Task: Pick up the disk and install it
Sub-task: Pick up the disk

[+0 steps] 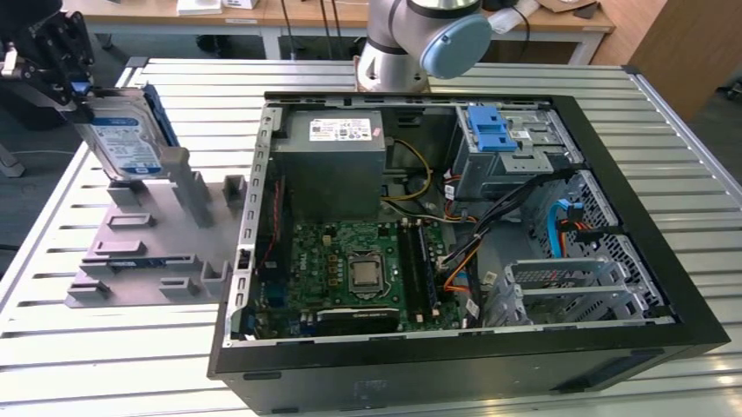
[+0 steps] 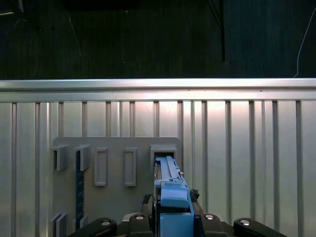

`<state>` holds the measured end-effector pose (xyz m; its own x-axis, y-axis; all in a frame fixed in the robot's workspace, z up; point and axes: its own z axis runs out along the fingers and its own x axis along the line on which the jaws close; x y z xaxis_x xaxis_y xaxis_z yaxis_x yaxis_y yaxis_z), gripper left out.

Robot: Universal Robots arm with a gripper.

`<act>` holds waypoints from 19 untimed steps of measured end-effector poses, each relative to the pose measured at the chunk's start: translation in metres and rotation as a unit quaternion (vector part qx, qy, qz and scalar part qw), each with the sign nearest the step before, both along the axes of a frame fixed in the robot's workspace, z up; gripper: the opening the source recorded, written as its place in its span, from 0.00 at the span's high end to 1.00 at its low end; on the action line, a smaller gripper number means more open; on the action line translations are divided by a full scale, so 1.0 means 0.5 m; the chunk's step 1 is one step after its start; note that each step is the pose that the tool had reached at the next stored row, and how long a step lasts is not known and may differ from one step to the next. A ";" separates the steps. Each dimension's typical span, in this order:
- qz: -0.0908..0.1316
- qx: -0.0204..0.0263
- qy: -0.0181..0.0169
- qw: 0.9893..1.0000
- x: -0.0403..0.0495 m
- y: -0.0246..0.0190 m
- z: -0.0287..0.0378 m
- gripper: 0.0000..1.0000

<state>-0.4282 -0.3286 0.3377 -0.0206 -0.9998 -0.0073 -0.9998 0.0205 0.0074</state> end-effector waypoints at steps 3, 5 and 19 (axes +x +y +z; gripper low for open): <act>0.000 0.000 0.000 1.000 0.000 0.0001 0.004 0.63; 0.000 0.000 0.000 1.000 0.000 0.0001 0.008 0.63; 0.000 0.000 0.000 1.000 0.000 0.0000 0.029 0.63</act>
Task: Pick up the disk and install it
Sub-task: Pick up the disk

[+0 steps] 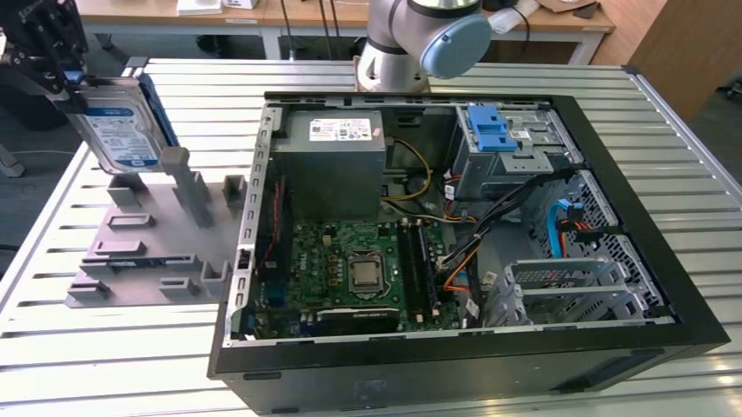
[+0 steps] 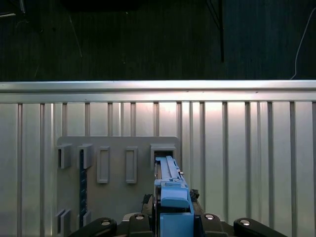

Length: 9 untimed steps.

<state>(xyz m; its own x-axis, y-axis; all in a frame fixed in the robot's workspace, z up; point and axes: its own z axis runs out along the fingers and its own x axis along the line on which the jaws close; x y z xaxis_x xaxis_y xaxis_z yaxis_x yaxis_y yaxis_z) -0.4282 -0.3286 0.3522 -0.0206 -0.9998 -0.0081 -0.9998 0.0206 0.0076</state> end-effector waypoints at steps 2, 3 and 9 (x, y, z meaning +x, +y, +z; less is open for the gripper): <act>0.000 0.000 0.000 1.000 0.000 0.0000 0.003 0.63; 0.000 0.000 0.000 1.000 0.000 0.0000 0.004 0.63; 0.000 0.000 0.000 1.000 0.000 0.0000 0.014 0.63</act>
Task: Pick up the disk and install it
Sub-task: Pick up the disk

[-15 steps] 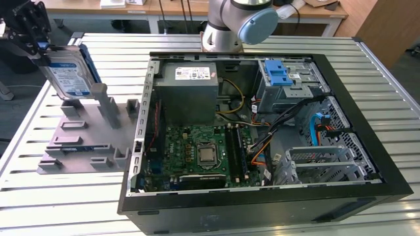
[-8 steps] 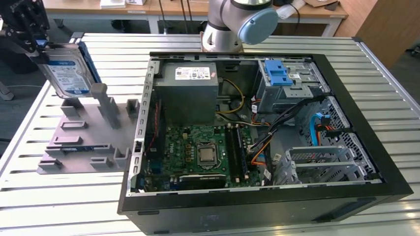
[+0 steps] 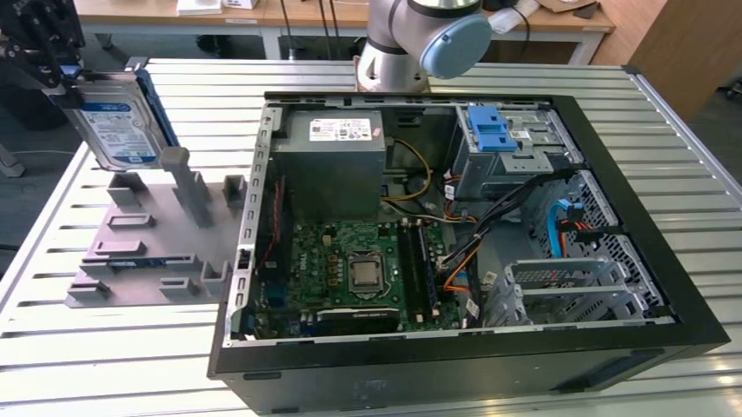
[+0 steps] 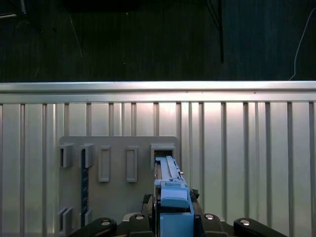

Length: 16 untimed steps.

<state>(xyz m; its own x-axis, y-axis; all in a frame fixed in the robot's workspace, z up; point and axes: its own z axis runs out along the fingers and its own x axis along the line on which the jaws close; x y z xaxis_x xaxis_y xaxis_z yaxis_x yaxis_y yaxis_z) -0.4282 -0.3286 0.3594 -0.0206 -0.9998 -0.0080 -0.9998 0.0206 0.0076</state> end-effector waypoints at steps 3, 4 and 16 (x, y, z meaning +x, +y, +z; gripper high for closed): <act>0.000 0.000 0.000 1.000 0.000 0.0000 0.005 0.63; 0.000 0.000 0.000 1.000 0.000 0.0000 0.007 0.63; 0.000 0.000 0.000 1.000 0.000 0.0000 0.025 0.63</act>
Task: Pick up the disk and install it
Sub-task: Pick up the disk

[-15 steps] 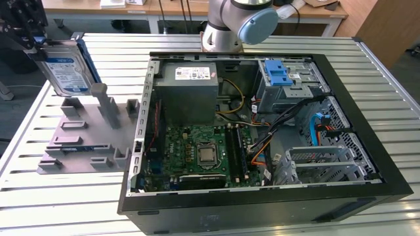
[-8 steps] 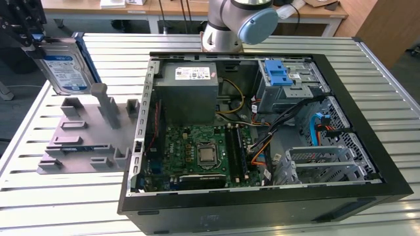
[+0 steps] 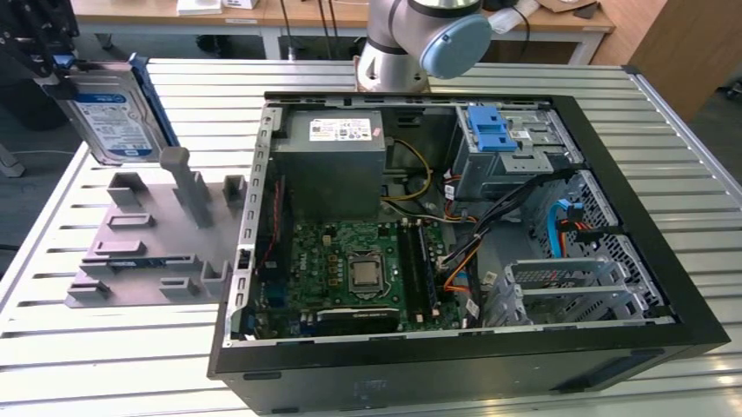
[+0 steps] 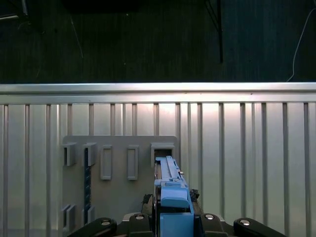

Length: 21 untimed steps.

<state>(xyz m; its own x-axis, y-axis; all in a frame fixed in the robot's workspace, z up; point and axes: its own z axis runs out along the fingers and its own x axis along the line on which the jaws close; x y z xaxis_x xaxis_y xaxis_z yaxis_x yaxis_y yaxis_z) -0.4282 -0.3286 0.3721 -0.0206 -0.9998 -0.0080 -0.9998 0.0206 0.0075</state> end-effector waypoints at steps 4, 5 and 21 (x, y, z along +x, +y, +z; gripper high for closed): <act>0.000 0.000 0.000 1.000 0.000 0.0000 0.007 0.63; 0.000 0.000 0.000 1.000 0.000 0.0000 0.009 0.63; 0.000 0.000 0.000 1.000 0.000 0.0000 0.038 0.63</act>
<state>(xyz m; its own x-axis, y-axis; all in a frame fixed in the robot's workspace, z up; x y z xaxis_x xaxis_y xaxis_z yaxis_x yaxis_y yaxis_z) -0.4282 -0.3286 0.3912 -0.0206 -0.9998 -0.0081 -0.9998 0.0206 0.0074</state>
